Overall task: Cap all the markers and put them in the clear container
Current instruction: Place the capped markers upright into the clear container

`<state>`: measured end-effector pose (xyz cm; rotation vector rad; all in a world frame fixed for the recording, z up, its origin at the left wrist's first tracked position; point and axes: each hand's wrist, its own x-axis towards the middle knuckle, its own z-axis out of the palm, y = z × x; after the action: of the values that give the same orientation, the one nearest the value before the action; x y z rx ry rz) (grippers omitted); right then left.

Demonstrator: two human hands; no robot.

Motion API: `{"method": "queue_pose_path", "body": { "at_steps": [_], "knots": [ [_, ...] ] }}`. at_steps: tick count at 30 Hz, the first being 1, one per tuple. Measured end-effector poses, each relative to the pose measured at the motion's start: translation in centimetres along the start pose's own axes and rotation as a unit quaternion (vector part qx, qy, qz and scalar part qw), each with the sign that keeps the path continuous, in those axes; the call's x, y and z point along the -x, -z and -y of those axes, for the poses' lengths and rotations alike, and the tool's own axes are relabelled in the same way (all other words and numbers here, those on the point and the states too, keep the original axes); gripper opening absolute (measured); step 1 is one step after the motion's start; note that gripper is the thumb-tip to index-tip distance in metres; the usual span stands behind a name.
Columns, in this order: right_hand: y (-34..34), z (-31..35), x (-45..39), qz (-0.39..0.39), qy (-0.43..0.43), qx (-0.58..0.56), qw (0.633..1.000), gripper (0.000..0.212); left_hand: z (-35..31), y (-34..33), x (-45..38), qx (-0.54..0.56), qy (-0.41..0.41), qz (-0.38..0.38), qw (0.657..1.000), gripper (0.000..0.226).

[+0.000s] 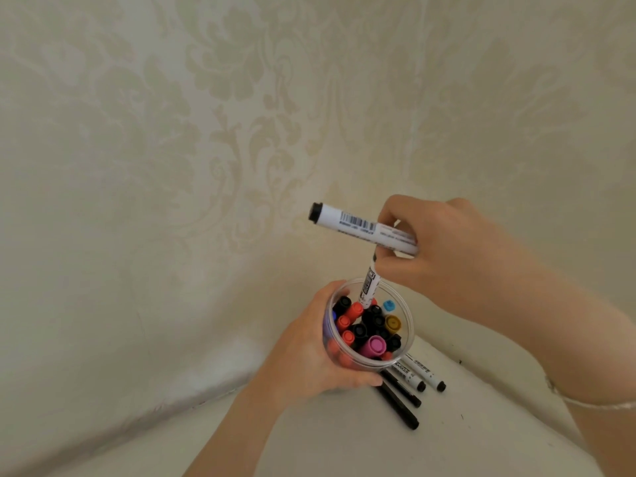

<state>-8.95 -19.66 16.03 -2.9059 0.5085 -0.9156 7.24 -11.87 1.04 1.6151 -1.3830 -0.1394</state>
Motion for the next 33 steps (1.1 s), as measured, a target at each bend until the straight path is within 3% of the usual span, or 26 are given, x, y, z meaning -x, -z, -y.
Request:
{"method": "queue_pose_path", "body": {
  "at_steps": [9, 16, 21, 24, 29, 33],
  "knots": [
    [0.5, -0.1, 0.1, -0.008, 0.030, -0.003, 1.000, 0.004, 0.1, 0.0, 0.2, -0.021, 0.001, -0.009, 1.000, 0.110],
    [-0.2, 1.0, 0.6, 0.013, 0.054, 0.120, 0.991, 0.013, -0.2, -0.2, 0.2, -0.050, -0.007, -0.047, 0.998, 0.107],
    [-0.5, 0.9, 0.3, -0.014, 0.029, 0.089, 0.996, 0.012, 0.0, -0.2, 0.2, -0.049, -0.013, -0.057, 0.997, 0.106],
    [-0.7, 0.4, 0.2, -0.056, 0.023, 0.039, 0.997, 0.013, 0.4, -1.0, 0.6, -0.039, -0.042, -0.100, 0.993, 0.107],
    [-0.8, 0.3, 0.1, -0.126, 0.089, -0.062, 0.986, 0.020, 0.6, -3.9, 1.4, 0.108, -0.063, -0.219, 0.968, 0.106],
    [-0.4, 0.7, 0.2, -0.133, 0.162, -0.065, 0.976, 0.025, -2.0, -5.7, 1.3, 0.295, -0.033, -0.273, 0.915, 0.100]
  ]
}}
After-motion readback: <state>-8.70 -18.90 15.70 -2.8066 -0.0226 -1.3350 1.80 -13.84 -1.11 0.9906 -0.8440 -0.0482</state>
